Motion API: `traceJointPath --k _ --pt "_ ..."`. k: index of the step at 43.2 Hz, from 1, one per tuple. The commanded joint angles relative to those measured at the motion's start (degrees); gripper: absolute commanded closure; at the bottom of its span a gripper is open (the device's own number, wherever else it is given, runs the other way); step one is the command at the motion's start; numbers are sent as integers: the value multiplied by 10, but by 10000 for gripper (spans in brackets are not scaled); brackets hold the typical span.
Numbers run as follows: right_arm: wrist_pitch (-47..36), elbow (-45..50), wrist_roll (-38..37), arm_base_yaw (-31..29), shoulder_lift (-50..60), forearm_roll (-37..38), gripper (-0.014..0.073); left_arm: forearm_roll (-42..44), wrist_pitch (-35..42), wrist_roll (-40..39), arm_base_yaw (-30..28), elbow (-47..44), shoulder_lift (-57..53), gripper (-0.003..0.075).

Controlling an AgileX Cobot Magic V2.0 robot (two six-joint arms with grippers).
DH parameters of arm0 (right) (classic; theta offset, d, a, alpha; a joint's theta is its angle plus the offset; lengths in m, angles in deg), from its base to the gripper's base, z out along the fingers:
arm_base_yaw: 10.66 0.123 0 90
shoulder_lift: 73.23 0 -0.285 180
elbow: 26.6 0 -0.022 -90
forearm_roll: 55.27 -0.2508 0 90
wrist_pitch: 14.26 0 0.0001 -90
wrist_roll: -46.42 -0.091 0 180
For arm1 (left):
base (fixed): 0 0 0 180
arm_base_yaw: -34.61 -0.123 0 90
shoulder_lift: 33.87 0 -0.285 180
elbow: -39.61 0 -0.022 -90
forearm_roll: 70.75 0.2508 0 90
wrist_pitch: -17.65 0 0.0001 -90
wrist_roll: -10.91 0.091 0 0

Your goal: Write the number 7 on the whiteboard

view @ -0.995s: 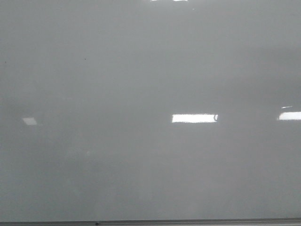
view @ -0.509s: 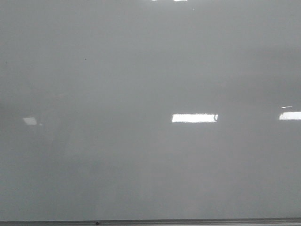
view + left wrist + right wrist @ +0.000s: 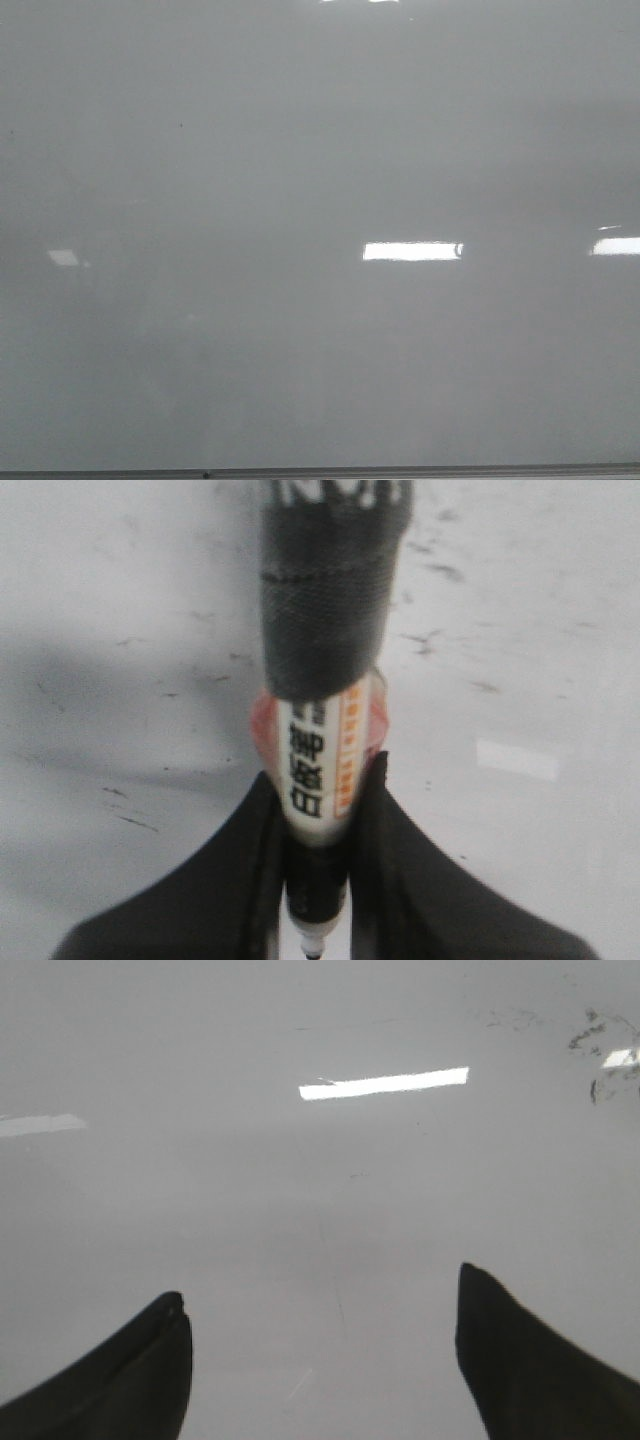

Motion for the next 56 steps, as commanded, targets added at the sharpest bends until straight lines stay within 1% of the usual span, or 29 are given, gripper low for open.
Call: traceJointPath --k 1,5,7,11,13,16,21,23,27,33,34,36,39,44,49,56 --pt "-45 -22 -1 1 -7 7 25 21 -49 11 15 44 -66 741" --pt "-33 -24 -1 1 -7 7 25 26 -141 38 46 79 -95 741" --pt "-25 -29 -1 1 -8 7 25 25 -193 72 73 98 -103 741" --pt "-12 -42 1 1 -13 7 25 14 -253 137 127 122 -111 741" --pt "-3 -52 2 1 -21 7 25 8 -269 175 165 128 -114 741" --pt "15 -67 7 8 -38 6 25 -6 -273 234 216 129 -121 741" --pt "61 -98 33 38 -79 -4 25 -33 -273 308 298 129 -138 741" --pt "81 -111 53 56 -101 -15 25 -41 -272 336 332 129 -146 741" --pt "120 -143 112 100 -137 -49 25 -44 -273 365 380 129 -156 741" --pt "187 -197 246 190 -197 -116 25 -44 -273 396 456 129 -167 741" --pt "198 -206 260 205 -207 -126 25 -44 -272 398 462 129 -168 741" --pt "222 -226 313 237 -231 -148 25 -44 -266 399 484 129 -170 741" --pt "237 -251 367 282 -267 -174 25 -44 -256 399 506 129 -171 741" --pt "239 -289 425 346 -331 -208 25 -43 -250 412 528 129 -171 741" --pt "238 -331 437 394 -392 -219 25 -43 -246 414 534 129 -171 741" --pt "244 -393 438 435 -462 -219 25 -43 -245 414 534 129 -171 741"
